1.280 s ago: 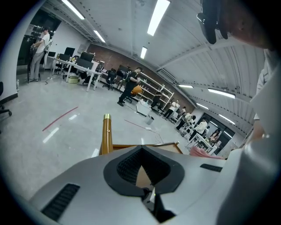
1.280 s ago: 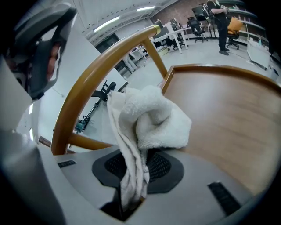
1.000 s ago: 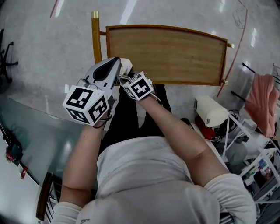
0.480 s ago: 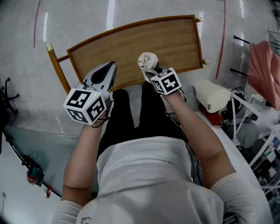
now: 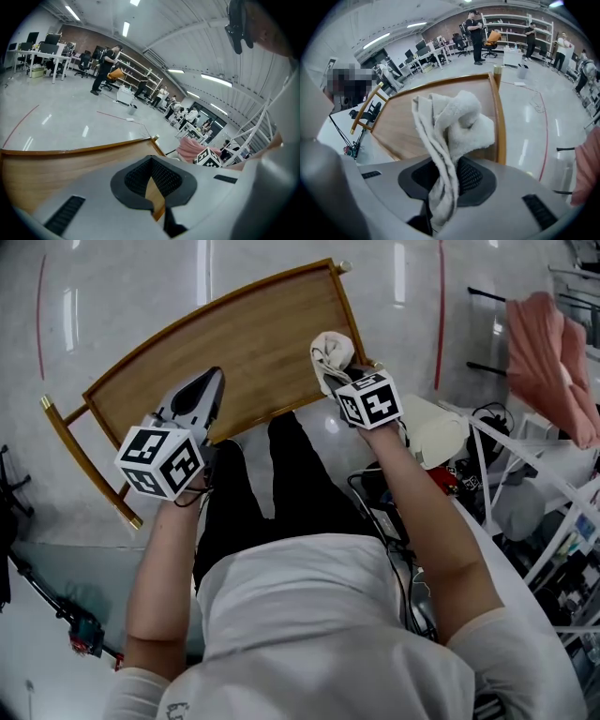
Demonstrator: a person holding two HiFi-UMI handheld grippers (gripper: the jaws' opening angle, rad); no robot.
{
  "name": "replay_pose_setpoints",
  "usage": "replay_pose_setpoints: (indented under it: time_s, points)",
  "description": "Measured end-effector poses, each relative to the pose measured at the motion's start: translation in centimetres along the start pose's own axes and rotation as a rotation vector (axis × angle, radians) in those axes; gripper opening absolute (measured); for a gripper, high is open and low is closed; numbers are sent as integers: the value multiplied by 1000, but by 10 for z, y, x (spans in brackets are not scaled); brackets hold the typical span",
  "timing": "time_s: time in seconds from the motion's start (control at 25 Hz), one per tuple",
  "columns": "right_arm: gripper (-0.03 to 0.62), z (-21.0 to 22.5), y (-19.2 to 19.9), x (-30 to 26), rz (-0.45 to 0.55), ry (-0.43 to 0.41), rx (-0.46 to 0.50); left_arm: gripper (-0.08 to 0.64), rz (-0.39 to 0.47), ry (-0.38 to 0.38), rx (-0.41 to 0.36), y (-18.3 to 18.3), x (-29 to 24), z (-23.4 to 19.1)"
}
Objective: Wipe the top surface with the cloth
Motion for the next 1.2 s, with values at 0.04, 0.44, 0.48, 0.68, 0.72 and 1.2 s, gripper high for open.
replay_pose_setpoints:
  time_s: [0.04, 0.44, 0.48, 0.68, 0.72, 1.2]
  points:
    - [100, 7, 1, 5, -7, 14, 4, 6, 0, 3, 3, 0, -6, 4]
    - [100, 23, -1, 17, -64, 71, -46, 6, 48, -50, 28, -20, -20, -10]
    - [100, 24, -1, 17, -74, 78, -52, 6, 49, -61, 31, -20, -16, -14]
    - [101, 29, -3, 19, -118, 116, -84, 6, 62, -99, 62, -13, 4, -32]
    - [101, 31, -5, 18, -127, 125, -88, 6, 64, -105, 73, -10, 8, -35]
    - [101, 53, -61, 10, -111, 216, -116, 6, 79, -168, 153, 10, 56, -93]
Point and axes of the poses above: the fingertips, and each gripper's own axes: x backward along the fingers, z to its right, y out of its underside, the point moved 2 cm from there along x, backward along the fingers, and after that the axes turned 14 degrees about -y, right-handed, at the moved point
